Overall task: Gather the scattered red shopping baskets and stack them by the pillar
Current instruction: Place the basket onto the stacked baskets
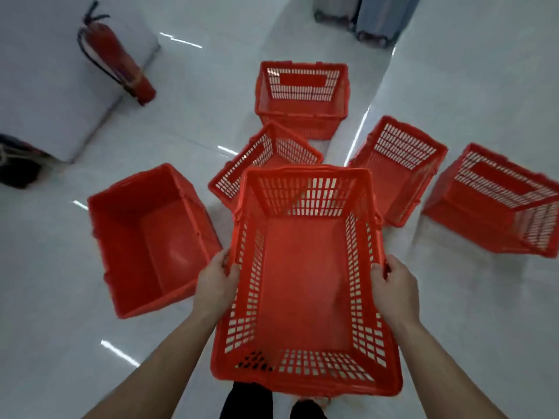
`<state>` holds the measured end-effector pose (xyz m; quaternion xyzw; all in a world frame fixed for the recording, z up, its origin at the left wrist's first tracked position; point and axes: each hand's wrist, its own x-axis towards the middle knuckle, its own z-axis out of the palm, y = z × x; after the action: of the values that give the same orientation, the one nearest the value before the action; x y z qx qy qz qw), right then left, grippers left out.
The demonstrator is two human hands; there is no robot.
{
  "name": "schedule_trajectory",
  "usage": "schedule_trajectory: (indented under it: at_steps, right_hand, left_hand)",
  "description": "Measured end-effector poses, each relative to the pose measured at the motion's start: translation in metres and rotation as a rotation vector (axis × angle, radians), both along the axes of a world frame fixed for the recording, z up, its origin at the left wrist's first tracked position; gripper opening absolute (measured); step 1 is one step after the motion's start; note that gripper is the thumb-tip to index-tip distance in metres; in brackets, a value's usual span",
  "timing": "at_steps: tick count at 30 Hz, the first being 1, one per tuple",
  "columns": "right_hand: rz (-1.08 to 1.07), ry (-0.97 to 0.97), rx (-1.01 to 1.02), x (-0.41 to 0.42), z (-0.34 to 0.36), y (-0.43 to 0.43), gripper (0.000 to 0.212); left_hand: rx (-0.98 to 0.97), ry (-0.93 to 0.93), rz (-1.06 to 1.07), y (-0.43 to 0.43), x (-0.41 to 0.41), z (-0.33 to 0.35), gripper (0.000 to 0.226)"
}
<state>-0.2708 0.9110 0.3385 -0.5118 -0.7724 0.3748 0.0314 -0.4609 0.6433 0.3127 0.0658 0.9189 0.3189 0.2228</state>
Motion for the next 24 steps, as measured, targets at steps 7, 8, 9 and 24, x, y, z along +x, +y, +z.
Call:
schedule_trajectory:
  at_steps: [7, 8, 9, 24]
  right_hand:
    - [0.225, 0.215, -0.003, -0.163, 0.095, -0.089, 0.022]
    - [0.256, 0.258, -0.006, -0.188, 0.103, -0.106, 0.018]
    - [0.286, 0.294, -0.014, -0.213, 0.109, -0.123, 0.014]
    - [0.591, 0.179, -0.222, -0.366, -0.033, -0.259, 0.030]
  left_hand:
    - [0.062, 0.228, 0.279, -0.132, -0.089, 0.107, 0.037]
    - [0.063, 0.260, 0.311, -0.153, -0.102, 0.115, 0.037]
    - [0.062, 0.285, 0.338, -0.173, -0.115, 0.121, 0.036]
    - [-0.055, 0.087, 0.478, -0.320, -0.204, -0.004, 0.019]
